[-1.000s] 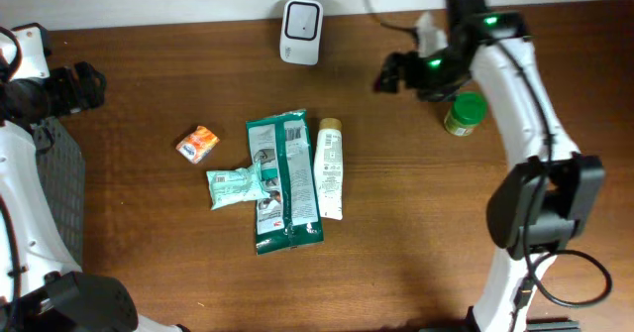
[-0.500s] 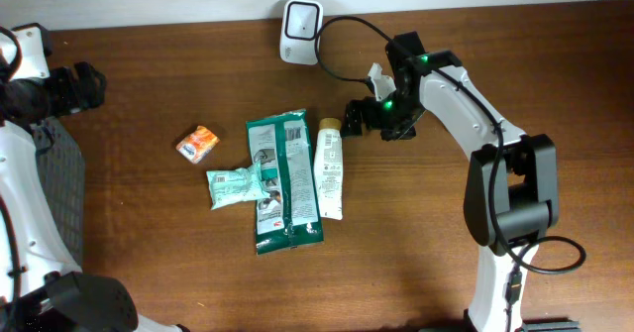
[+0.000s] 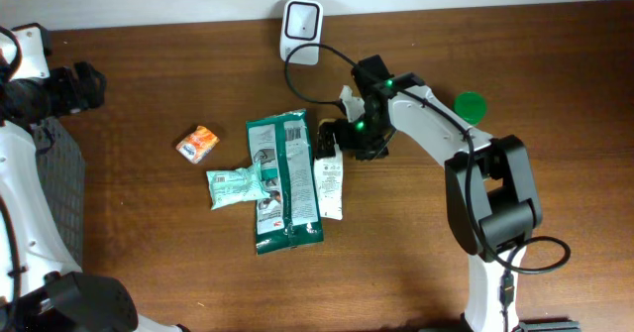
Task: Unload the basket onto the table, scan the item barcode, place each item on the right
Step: 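Reach to the white tube and grasp it with the right gripper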
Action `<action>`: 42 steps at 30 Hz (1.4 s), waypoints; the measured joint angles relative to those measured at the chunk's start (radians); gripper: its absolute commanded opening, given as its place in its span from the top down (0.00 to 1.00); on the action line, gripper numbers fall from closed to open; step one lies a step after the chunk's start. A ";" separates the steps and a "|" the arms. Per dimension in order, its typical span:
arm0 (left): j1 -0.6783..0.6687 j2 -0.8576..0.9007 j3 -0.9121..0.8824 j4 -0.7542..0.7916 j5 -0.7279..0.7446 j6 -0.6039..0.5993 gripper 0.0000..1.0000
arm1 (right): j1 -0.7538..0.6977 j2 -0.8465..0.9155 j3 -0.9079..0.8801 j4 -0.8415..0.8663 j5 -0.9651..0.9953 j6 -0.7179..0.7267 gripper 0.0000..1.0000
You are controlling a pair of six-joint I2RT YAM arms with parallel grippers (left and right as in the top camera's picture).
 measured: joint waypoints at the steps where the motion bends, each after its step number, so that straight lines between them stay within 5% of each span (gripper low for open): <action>1: 0.000 0.000 0.000 0.000 0.000 0.000 0.01 | 0.000 0.000 0.000 0.000 0.000 0.006 0.01; 6: 0.000 0.000 0.000 0.000 0.000 0.000 0.01 | 0.000 0.000 -0.049 0.043 -0.042 0.023 0.05; 8: 0.000 0.000 0.000 0.001 0.000 0.000 0.01 | 0.000 -0.003 -0.090 0.108 -0.068 0.062 0.21; 10: 0.000 0.000 0.000 0.000 0.000 0.000 0.01 | 0.000 -0.010 -0.138 0.191 -0.096 0.117 0.54; 13: 0.000 0.000 0.000 0.000 0.000 0.000 0.01 | 0.003 -0.010 -0.161 0.233 -0.096 0.139 0.67; 16: 0.000 0.000 0.000 0.000 0.000 0.000 0.01 | 0.003 -0.008 -0.106 0.113 -0.056 0.119 0.96; 25: 0.000 0.000 0.000 0.000 0.000 0.000 0.01 | 0.010 0.002 0.075 -0.028 0.163 -0.178 0.95; 28: 0.000 0.000 0.000 0.000 0.000 0.000 0.01 | 0.011 0.002 0.075 -0.043 0.169 -0.242 0.51; 30: 0.000 0.000 0.000 0.000 0.000 0.000 0.01 | 0.011 0.002 0.076 -0.045 0.175 -0.233 0.35; 36: 0.000 0.000 0.000 0.000 0.000 0.000 0.01 | -0.018 0.002 0.077 -0.174 0.174 -0.150 0.28; 42: 0.000 0.000 0.000 0.000 0.000 0.000 0.01 | -0.084 -0.066 0.077 -0.270 0.071 -0.223 0.25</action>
